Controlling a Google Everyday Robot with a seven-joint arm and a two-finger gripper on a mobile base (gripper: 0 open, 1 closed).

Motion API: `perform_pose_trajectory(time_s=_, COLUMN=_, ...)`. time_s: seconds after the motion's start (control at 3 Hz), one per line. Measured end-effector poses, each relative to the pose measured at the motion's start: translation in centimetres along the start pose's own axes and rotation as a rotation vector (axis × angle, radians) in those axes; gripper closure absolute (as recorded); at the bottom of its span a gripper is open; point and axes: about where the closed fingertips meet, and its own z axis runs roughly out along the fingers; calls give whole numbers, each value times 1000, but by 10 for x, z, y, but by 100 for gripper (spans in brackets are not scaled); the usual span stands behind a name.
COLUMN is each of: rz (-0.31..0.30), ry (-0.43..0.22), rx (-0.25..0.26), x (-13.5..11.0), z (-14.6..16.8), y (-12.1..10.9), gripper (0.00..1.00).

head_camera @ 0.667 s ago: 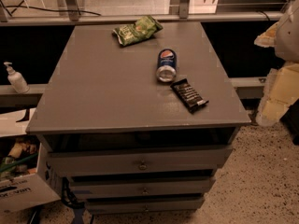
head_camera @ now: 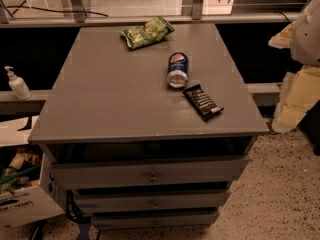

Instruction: Place pepsi can upright

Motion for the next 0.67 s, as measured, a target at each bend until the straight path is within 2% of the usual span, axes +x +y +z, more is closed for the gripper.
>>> perform_pose_trajectory(time_s=0.33, rz=-74, ry=-8, rx=22, x=-10, z=11, y=-18, gripper=0)
perform_pose_trajectory(time_s=0.67, rz=-170, ry=-2, rx=56, x=-25, z=28, y=-49, gripper=0)
